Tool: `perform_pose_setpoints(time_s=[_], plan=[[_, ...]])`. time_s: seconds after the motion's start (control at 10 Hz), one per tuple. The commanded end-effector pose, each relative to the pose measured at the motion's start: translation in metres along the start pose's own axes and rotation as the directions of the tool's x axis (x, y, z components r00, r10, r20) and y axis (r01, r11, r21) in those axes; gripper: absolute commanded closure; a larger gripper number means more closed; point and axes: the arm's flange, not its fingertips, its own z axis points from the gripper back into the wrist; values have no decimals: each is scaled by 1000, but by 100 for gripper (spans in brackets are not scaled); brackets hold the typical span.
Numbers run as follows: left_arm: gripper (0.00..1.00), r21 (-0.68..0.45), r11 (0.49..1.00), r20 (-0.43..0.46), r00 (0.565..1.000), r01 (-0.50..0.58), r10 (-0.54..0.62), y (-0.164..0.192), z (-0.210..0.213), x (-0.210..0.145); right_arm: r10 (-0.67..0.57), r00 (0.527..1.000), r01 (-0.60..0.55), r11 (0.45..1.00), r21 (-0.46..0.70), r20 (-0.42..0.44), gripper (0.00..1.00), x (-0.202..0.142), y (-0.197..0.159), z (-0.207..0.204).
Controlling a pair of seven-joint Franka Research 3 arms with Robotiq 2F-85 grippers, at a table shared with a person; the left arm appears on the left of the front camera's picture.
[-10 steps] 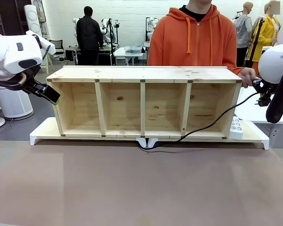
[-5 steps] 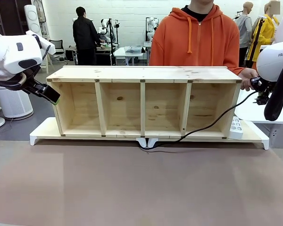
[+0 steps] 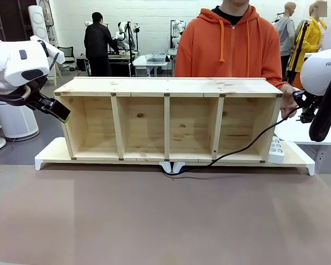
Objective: Perform cable management.
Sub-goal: Release the Power Cable when the human grasps it.
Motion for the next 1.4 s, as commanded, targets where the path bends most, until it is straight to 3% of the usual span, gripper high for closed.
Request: perform_pose_setpoints(time_s=[0.0,0.6,0.7,0.8,0.9,1.0,1.1,1.2,1.3], plan=[[0,2,1000,11,1000,0,0,0,-2,2,-1,1000,1,1000,1,6,84,-1,-1,1],[0,2,1000,11,1000,0,0,0,-2,2,-1,1000,1,1000,-1,-3,84,0,-1,0],[0,2,1000,11,1000,0,0,0,-2,2,-5,1000,5,1000,4,-8,64,1,-2,1],[0,2,1000,11,1000,0,0,0,-2,2,3,1000,-3,1000,7,-9,64,3,-3,2],[0,2,1000,11,1000,0,0,0,-2,2,8,1000,-8,1000,10,-10,45,5,-3,3],[0,2,1000,11,1000,0,0,0,-2,2,12,1000,-11,1000,12,-12,61,5,-3,3],[0,2,1000,11,1000,0,0,0,-2,2,17,1000,-17,1000,12,-8,25,5,-3,3],[0,2,1000,11,1000,0,0,0,-2,2,13,1000,-13,1000,13,7,41,7,-3,4],[0,2,1000,11,1000,0,0,0,-2,2,20,999,-20,1000,13,37,19,6,-4,4]])
